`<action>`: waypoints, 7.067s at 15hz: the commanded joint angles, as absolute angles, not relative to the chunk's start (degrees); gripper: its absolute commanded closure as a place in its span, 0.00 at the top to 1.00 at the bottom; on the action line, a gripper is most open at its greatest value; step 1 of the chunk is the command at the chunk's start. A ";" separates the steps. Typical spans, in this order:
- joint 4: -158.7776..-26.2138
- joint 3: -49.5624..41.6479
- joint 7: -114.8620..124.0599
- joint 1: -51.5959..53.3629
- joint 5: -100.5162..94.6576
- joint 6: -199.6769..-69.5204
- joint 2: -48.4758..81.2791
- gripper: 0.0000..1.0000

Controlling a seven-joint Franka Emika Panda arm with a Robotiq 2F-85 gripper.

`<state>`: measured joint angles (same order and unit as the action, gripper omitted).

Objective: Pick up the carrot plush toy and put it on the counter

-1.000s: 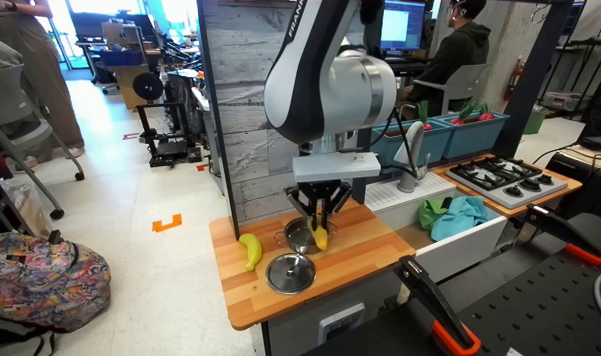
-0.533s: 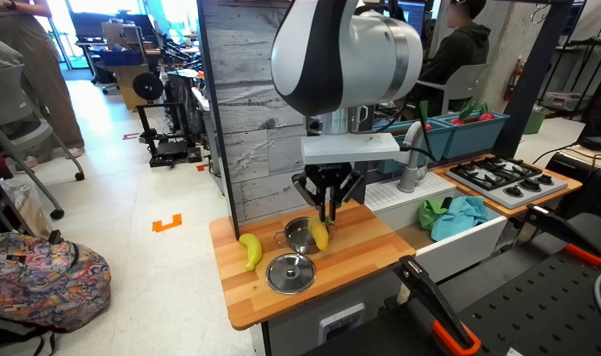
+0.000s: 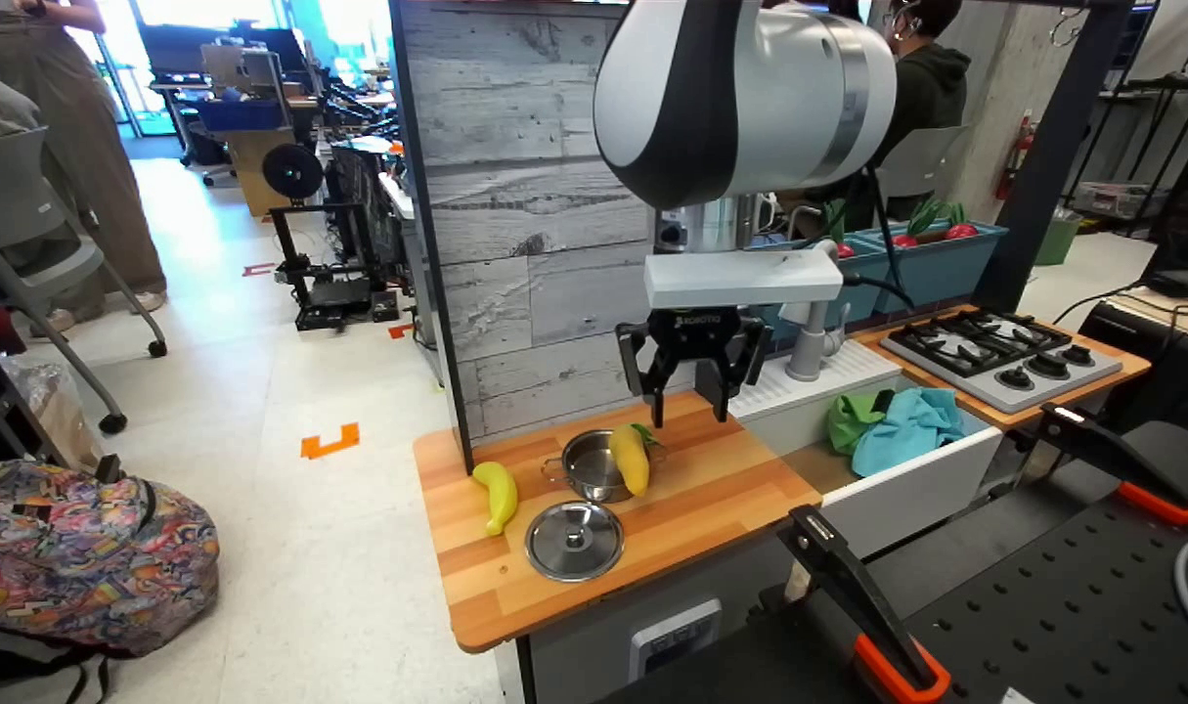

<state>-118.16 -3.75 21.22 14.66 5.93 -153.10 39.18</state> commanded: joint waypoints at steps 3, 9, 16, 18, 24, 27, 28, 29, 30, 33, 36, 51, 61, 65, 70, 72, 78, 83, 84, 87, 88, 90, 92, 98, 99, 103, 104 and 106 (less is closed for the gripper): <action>-114.04 -2.58 20.79 13.76 5.22 -153.20 42.91 1.00; -107.44 -2.49 21.20 14.33 5.16 -151.38 48.61 1.00; -102.91 -2.82 21.18 14.83 4.88 -150.47 52.33 0.53; -102.21 -2.88 21.21 14.94 4.87 -150.34 52.83 0.33; -101.08 -2.79 21.02 14.88 4.89 -150.12 53.55 0.00; -101.62 -2.73 20.94 14.98 4.86 -150.37 53.05 0.00; -102.47 -2.50 20.74 14.95 4.94 -150.65 52.27 0.00; -103.25 -2.42 20.66 15.04 4.97 -151.05 51.59 0.00; -104.17 -2.35 20.57 15.21 4.96 -151.47 50.81 0.00; -108.45 -2.56 20.78 16.37 4.71 -153.87 47.30 0.00; -112.53 -2.92 21.15 17.07 4.72 -155.76 43.63 0.00; -121.38 -2.40 15.28 4.88 7.13 -160.44 40.21 0.00; -113.05 -1.69 14.89 3.09 6.93 -158.39 49.88 0.28; -111.41 -1.43 14.99 3.66 6.78 -157.81 50.93 0.61; -112.80 -2.00 16.24 7.44 5.81 -156.54 48.75 1.00; -114.63 -2.63 17.11 10.05 5.19 -156.72 47.17 1.00; -120.81 -2.16 18.09 14.70 5.30 -158.25 40.38 1.00; -122.71 -2.82 18.94 16.82 4.07 -155.61 35.83 0.73; -122.74 -2.88 19.10 17.08 3.70 -155.16 35.42 0.63; -122.59 -2.75 19.28 17.21 2.65 -154.29 34.70 0.34; -122.42 -2.69 19.33 17.14 2.33 -153.97 34.65 0.24; -122.22 -2.51 19.42 16.87 1.89 -153.38 34.61 0.07; -122.19 -2.48 19.46 16.84 1.76 -153.16 34.63 0.00; -122.14 -2.46 19.71 16.93 0.91 -152.76 34.67 0.00; -122.20 -2.47 19.74 16.95 0.78 -152.82 34.64 0.00; -122.32 -2.65 19.47 17.07 -0.19 -153.08 34.55 0.00; -122.42 -3.01 19.00 17.41 -1.20 -153.18 34.50 0.00; -122.54 -3.85 18.56 18.15 -3.87 -153.67 34.47 0.00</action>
<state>-121.33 -2.16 18.47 16.37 -0.58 -154.25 36.30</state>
